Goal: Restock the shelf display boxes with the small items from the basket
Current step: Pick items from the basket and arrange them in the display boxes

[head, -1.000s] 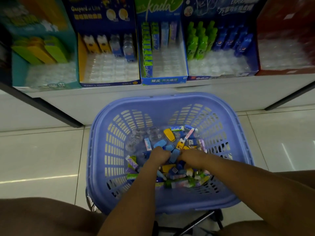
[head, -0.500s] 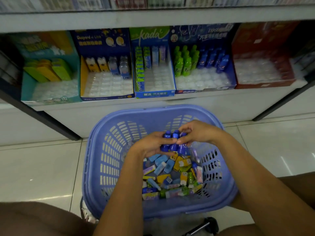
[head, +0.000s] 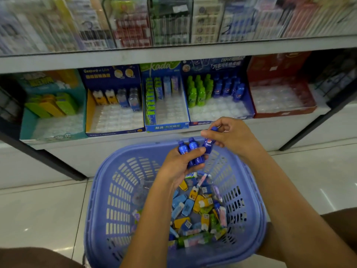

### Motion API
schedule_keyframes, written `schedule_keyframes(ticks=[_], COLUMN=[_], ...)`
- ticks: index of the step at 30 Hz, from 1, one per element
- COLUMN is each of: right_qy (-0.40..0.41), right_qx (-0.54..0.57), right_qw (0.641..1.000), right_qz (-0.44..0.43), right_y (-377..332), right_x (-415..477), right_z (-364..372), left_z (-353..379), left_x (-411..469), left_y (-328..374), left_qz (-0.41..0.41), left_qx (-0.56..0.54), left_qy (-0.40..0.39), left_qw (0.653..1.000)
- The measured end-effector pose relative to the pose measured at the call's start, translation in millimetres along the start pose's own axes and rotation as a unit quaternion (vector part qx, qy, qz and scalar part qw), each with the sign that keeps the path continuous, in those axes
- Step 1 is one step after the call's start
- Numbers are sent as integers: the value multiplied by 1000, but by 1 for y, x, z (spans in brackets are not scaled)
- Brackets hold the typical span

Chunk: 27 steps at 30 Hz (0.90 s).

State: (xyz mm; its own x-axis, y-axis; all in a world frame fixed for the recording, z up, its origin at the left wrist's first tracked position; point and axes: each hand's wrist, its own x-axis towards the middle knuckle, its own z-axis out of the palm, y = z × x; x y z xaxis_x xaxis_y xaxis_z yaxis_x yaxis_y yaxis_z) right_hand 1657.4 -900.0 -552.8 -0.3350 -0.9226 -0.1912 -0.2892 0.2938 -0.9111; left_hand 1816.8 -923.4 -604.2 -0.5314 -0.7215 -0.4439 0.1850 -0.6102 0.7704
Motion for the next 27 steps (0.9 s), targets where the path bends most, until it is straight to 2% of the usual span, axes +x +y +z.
schedule_keyframes(ticks=[4, 6, 8, 11, 14, 16, 21, 27], right_qy=[-82, -50, 21, 83, 54, 27, -17, -74], right_qx=[9, 10, -29, -197, -332, -379, -378, -421], right_qw=[997, 998, 998, 970, 936, 920, 918, 897], right_qz=[-8, -26, -59, -114, -108, -99, -121, -108], right_y=[-16, -24, -31, -41, -44, -42, -31, -31], right_x=[1, 10, 29, 68, 106, 124, 146, 162], right_z=[-21, -31, -47, -80, -100, -104, -107, -103], left_z=[4, 6, 7, 9, 11, 11, 7, 8], left_x=[5, 6, 6, 6, 5, 6, 12, 19], left_y=[7, 11, 11, 9, 9, 8, 4, 4], left_qz=[46, 60, 68, 69, 58, 54, 47, 38], left_qx=[4, -4, 2, 3, -10, -11, -14, -33], left_qy=[35, 24, 14, -3, -36, -53, -64, -66], left_qw=[998, 998, 998, 998, 998, 997, 997, 997])
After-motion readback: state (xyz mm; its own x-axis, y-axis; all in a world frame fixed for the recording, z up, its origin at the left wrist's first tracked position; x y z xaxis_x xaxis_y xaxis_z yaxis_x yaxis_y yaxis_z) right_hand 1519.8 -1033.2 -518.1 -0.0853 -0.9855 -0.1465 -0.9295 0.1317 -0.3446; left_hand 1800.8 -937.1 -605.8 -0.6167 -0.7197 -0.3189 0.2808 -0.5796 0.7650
